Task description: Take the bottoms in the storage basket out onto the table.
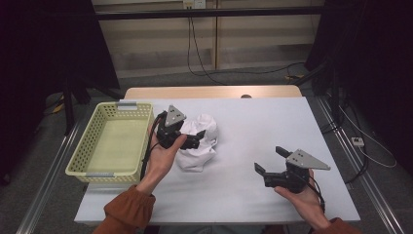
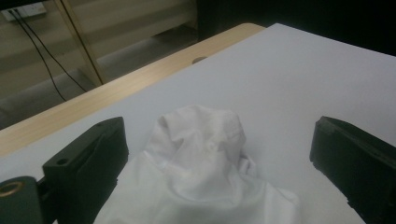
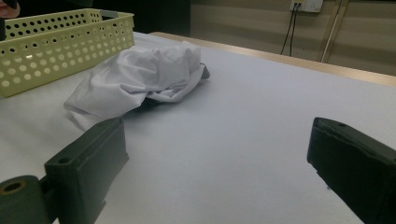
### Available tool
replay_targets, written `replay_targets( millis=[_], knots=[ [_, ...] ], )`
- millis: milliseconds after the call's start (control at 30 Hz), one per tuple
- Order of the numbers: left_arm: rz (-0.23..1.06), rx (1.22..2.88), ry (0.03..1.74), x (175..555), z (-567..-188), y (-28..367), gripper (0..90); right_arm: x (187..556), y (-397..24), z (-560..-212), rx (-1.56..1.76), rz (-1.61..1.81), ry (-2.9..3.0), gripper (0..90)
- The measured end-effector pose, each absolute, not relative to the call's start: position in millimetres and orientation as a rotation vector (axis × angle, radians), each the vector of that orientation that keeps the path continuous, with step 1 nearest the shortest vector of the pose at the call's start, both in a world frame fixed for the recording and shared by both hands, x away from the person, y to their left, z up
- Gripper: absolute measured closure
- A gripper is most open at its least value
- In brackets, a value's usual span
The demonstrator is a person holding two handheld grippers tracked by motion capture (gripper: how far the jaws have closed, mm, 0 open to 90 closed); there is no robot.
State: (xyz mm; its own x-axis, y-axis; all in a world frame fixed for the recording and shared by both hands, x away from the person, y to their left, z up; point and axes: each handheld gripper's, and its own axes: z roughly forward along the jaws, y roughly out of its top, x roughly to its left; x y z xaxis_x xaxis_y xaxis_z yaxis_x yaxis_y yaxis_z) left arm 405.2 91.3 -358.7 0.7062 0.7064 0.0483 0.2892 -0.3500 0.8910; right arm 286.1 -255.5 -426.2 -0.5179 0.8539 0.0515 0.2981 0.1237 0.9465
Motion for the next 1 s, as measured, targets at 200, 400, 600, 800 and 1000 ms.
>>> replay_targets(
  millis=[200,400,600,800,1000],
  knots=[
    [0.546,1.941,0.759,402,-354,98,4.3,286,-256,-426,1.111,1.397,1.889,4.9],
    [0.547,1.936,0.738,397,-348,103,4.5,287,-255,-427,1.108,1.395,1.892,4.9],
    [0.575,1.934,0.717,389,-343,109,4.4,286,-255,-426,1.113,1.396,1.889,4.9],
    [0.596,1.928,0.719,379,-340,118,3.7,286,-255,-426,1.113,1.396,1.888,4.9],
    [0.594,1.902,0.726,370,-338,132,3.7,286,-255,-426,1.114,1.395,1.888,4.9]
  ],
)
